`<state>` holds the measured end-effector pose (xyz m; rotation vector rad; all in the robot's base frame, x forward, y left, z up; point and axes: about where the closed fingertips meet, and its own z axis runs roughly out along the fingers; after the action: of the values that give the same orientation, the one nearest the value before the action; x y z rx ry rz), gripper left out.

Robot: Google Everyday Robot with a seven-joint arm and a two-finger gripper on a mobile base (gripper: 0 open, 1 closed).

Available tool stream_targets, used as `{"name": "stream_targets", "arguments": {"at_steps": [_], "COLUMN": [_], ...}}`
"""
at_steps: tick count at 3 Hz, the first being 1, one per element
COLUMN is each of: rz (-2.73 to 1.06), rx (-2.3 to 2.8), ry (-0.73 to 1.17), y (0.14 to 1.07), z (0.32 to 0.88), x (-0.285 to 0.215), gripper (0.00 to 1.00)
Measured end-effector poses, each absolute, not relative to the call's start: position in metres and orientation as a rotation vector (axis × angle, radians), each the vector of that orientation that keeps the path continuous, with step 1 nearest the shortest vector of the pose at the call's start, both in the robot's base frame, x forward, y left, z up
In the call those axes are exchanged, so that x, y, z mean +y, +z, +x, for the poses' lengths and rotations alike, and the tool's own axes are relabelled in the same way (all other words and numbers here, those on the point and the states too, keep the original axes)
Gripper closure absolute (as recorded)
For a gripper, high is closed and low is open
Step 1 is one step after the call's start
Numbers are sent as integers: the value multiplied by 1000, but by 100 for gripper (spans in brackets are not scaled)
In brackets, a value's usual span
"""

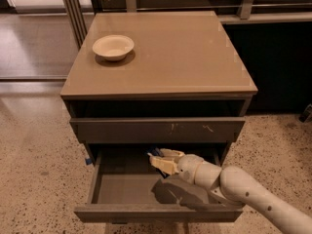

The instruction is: Pick rxbar blueberry from middle drawer and place on counter

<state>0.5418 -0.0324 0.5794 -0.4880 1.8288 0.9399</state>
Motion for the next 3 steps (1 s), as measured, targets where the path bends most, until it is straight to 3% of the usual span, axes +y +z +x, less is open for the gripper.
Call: {"name": "stream_targets", "arguments": {"at_steps": [3], "rz": [-577], "rx": [1614], "ry": [866], "y": [725], "z": [529], "x": [-42], "gripper": [100]}}
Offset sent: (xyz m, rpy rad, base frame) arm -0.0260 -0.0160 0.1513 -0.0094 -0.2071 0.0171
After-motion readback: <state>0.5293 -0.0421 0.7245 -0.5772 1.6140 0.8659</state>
